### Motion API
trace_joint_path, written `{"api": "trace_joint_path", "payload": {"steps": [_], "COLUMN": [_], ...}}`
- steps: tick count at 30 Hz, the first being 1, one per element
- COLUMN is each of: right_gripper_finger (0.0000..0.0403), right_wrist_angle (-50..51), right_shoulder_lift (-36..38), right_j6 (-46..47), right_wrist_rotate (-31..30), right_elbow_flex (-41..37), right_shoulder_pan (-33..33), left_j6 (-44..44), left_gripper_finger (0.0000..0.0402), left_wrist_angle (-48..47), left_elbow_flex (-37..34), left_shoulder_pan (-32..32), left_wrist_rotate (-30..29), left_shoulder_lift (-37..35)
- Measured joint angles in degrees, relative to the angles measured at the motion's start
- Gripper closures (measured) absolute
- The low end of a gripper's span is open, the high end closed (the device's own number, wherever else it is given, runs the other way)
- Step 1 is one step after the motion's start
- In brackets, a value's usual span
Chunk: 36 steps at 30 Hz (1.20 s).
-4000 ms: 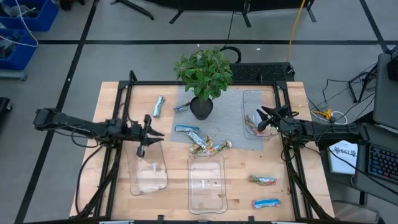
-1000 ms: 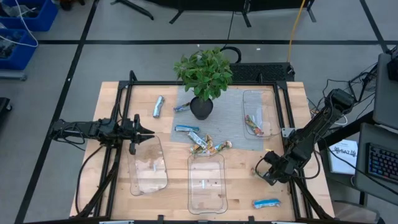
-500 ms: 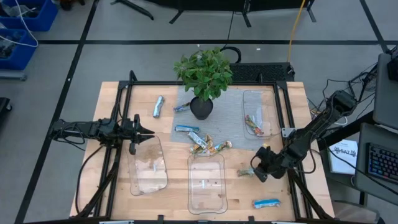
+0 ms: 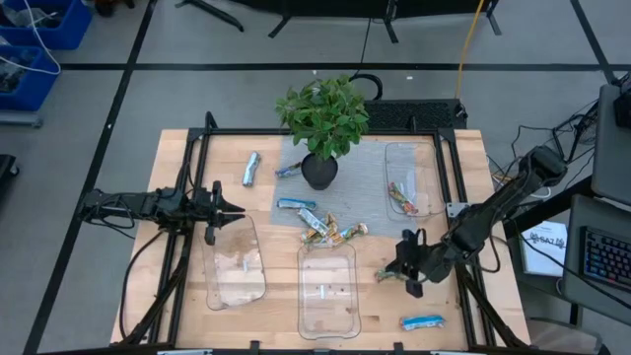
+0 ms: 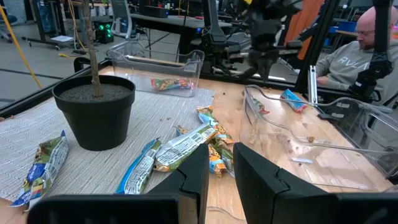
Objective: Pick and place Granola Bars by type
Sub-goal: Put the top red granola bar into the right transparent bin
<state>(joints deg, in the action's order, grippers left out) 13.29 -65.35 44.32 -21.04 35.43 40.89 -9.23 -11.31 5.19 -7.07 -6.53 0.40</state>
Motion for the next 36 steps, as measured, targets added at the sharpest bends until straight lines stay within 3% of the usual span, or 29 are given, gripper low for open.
{"api": "trace_joint_path", "payload": {"steps": [6,10,14,17,23,27,32,36], "right_gripper_finger": [0.0403,0.0403,0.0394,0.0372,0.0326,0.032,0.0325,0.0322], "right_wrist_angle": [22.8,29.6,30.5,30.5,28.9,26.5,27.4,27.0], "right_shoulder_lift": [-11.9,-19.2,-21.9,-21.8,-21.0,-20.9,-20.9,-20.9], "right_j6": [-0.5,-0.1,3.1,4.7,4.1,1.2,-0.3,1.8], "right_wrist_rotate": [5.3,13.7,19.4,19.5,13.7,10.7,17.8,18.1], "right_elbow_flex": [14.4,18.7,18.0,17.8,17.7,17.7,17.7,17.6], "right_shoulder_pan": [-1.1,-2.0,-2.7,-2.8,-3.6,-4.4,-5.8,-6.2], "left_j6": [0.0,0.0,0.0,0.0,0.0,0.0,0.0,0.0], "left_gripper_finger": [0.0325,0.0325,0.0325,0.0325,0.0325,0.0325,0.0325,0.0325], "left_wrist_angle": [0.0,0.0,0.0,0.0,0.0,0.0,0.0,0.0], "left_elbow_flex": [0.0,0.0,0.0,0.0,0.0,0.0,0.0,0.0], "left_shoulder_pan": [0.0,0.0,0.0,0.0,0.0,0.0,0.0,0.0], "left_wrist_rotate": [0.0,0.0,0.0,0.0,0.0,0.0,0.0,0.0], "left_shoulder_lift": [0.0,0.0,0.0,0.0,0.0,0.0,0.0,0.0]}}
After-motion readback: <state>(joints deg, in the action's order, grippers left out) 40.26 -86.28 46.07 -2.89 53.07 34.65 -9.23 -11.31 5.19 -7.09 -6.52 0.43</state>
